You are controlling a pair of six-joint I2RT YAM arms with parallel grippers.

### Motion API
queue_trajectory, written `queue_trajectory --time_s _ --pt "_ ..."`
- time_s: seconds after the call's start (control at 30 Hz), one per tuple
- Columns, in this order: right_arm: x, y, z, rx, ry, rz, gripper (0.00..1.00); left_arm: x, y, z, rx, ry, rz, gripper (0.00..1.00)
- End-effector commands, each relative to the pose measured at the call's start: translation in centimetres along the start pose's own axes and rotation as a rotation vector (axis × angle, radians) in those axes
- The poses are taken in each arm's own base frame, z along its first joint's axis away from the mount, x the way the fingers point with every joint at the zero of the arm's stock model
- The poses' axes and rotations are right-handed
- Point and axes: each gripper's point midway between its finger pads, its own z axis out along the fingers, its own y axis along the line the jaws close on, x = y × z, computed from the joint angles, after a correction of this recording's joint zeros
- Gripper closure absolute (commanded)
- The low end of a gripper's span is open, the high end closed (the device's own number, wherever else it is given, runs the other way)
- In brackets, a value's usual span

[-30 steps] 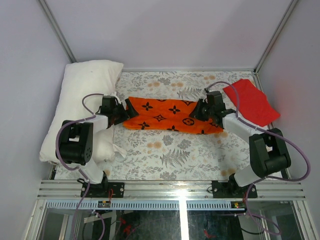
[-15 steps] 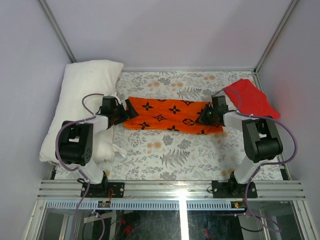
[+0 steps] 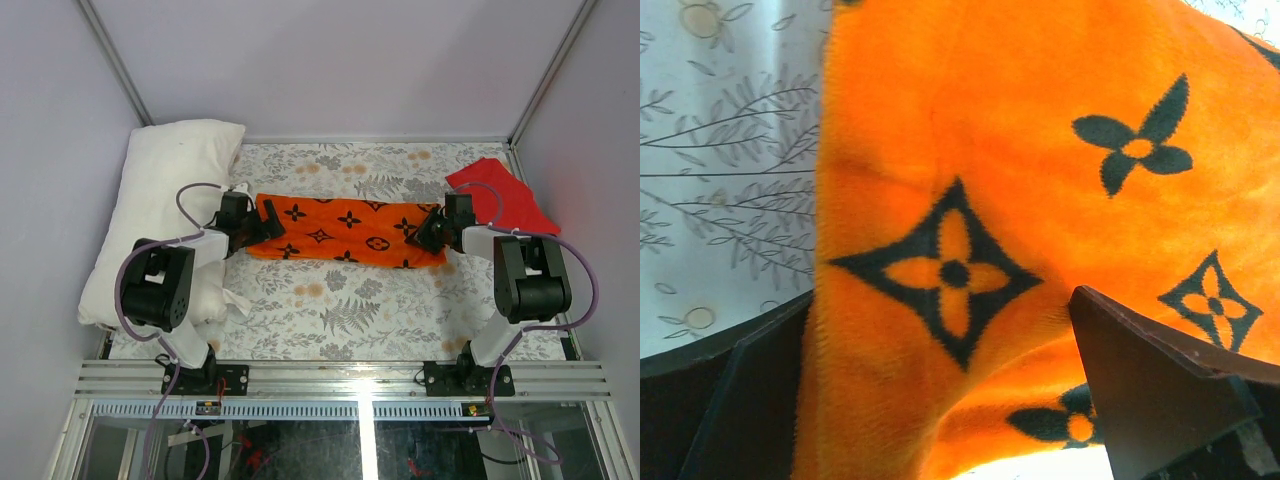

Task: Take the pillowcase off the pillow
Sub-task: Fold the pillowcase.

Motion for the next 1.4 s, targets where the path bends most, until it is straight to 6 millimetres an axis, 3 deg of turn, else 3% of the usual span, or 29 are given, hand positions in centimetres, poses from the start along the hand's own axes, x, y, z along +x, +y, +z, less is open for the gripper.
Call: queue_trajectory --time_s 0.0,0.23,0.37,0.43,0.6,0.67,0.83,0.9,0.97,1.07,1.2,1.37 --pt "-1.1 -0.2 -0.9 0.035 -0.053 -0.040 1.00 4.5 2.1 0.6 -0.114 0.136 -0.022 0.00" --pt "-0.9 0.1 -1.0 0.017 -0.053 -0.041 1.00 6.0 0.6 0.6 -0.033 0.183 -0.104 0.00" --pt "-0.5 0.4 -0.9 -0.014 -0.040 -0.035 1.00 6.6 -1.3 0.5 0.078 0.196 -0.199 0.14" --pt "-0.5 0.9 -1.2 -0.037 -0.045 -0.027 1.00 6.2 -2.1 0.4 0.123 0.178 -0.224 0.27" --pt "-0.1 1.9 -1.7 -0.098 -0.049 -0.010 1.00 3.9 -2.5 -0.5 0.101 0.104 -0.213 0.82" --pt "0.0 2.0 -1.8 -0.106 -0.047 -0.008 1.00 2.2 -2.0 -1.3 0.045 0.051 -0.188 0.99" --pt "0.7 2.8 -2.2 -0.113 -0.047 -0.037 1.00 -4.2 -1.3 -5.1 -0.125 -0.142 -0.115 1.00" --pt "1.2 3.7 -2.5 -0.110 -0.044 -0.075 1.00 -6.9 -0.1 -7.3 -0.272 -0.239 -0.062 1.00" --pt "2.0 4.9 -2.9 -0.113 -0.043 -0.121 0.87 -9.2 1.5 -9.6 -0.435 -0.315 0.000 1.00" --pt "2.4 6.5 -3.9 -0.130 -0.063 -0.174 0.65 -11.7 2.0 -12.0 -0.595 -0.397 0.071 1.00" --pt "1.2 7.5 -5.6 -0.126 -0.115 -0.217 0.51 -12.5 0.6 -12.9 -0.744 -0.434 0.224 1.00" --pt "0.2 7.7 -7.4 -0.093 -0.164 -0.252 0.44 -11.2 -3.6 -11.2 -0.800 -0.408 0.461 1.00"
